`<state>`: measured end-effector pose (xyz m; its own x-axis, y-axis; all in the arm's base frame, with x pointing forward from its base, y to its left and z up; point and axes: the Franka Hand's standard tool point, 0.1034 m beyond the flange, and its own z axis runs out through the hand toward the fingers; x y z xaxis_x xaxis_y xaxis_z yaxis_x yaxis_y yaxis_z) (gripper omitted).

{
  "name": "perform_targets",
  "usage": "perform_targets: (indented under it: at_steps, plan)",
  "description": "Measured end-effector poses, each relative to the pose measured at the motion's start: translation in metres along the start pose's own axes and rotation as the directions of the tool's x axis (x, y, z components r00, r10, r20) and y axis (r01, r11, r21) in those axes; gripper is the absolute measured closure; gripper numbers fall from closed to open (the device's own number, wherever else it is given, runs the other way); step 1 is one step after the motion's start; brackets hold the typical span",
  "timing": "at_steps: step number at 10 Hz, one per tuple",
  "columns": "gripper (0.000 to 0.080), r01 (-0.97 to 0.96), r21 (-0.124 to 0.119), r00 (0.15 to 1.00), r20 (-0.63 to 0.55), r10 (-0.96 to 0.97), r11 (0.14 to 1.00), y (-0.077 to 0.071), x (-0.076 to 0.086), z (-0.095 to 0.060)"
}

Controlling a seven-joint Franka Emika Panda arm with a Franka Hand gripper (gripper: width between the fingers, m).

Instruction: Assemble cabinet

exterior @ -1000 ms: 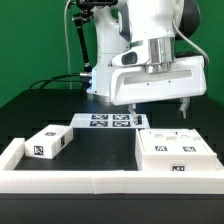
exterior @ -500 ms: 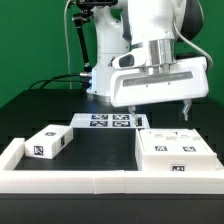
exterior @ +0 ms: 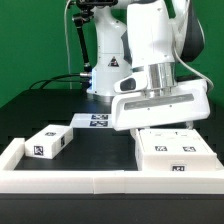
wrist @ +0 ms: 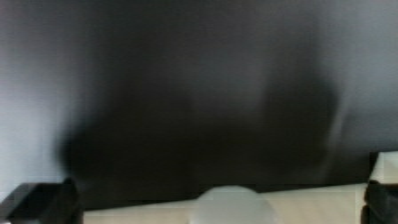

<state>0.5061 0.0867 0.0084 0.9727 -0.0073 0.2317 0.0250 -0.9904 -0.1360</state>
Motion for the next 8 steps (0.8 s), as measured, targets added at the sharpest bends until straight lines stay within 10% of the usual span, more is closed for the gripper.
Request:
perform_targets:
  at_steps: [5, 8]
  plan:
    - [0.0002, 0.022, -0.004, 0.999, -0.035, -0.022, 1.000, 0.0031, -0.0004, 0.0029]
    - [0.0395, 0.042, -0.006, 0.999, -0.034, -0.042, 0.999, 0.0043, -0.0024, 0.0032]
